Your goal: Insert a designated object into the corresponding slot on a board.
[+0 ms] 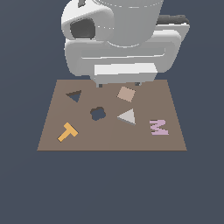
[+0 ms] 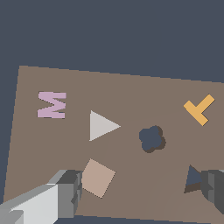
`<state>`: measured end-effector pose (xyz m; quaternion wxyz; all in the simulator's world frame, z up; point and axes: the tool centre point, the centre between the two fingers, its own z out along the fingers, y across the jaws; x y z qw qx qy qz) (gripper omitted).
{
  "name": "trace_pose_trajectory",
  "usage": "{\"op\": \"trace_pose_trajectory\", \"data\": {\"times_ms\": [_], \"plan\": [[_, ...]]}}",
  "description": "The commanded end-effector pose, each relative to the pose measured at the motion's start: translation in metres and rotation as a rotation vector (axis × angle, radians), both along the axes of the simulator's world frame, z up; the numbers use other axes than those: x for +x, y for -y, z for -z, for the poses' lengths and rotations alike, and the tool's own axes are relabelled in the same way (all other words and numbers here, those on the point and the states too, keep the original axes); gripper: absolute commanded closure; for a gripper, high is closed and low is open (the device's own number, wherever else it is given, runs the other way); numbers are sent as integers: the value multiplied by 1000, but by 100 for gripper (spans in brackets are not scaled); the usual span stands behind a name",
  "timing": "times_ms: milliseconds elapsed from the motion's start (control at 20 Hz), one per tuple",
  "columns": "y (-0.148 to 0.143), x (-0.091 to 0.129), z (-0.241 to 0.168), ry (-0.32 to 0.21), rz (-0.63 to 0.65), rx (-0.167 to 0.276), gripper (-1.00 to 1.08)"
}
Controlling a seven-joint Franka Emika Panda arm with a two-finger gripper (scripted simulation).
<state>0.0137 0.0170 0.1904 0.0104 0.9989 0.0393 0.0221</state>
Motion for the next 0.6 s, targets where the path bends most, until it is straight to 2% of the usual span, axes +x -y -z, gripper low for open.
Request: {"op": "trace_pose_trajectory", "data": {"times_ms": [0,550], "plan": [[0,0,0,0,0,0,-92],[-4,0,9,-2,75,2,-92]]}}
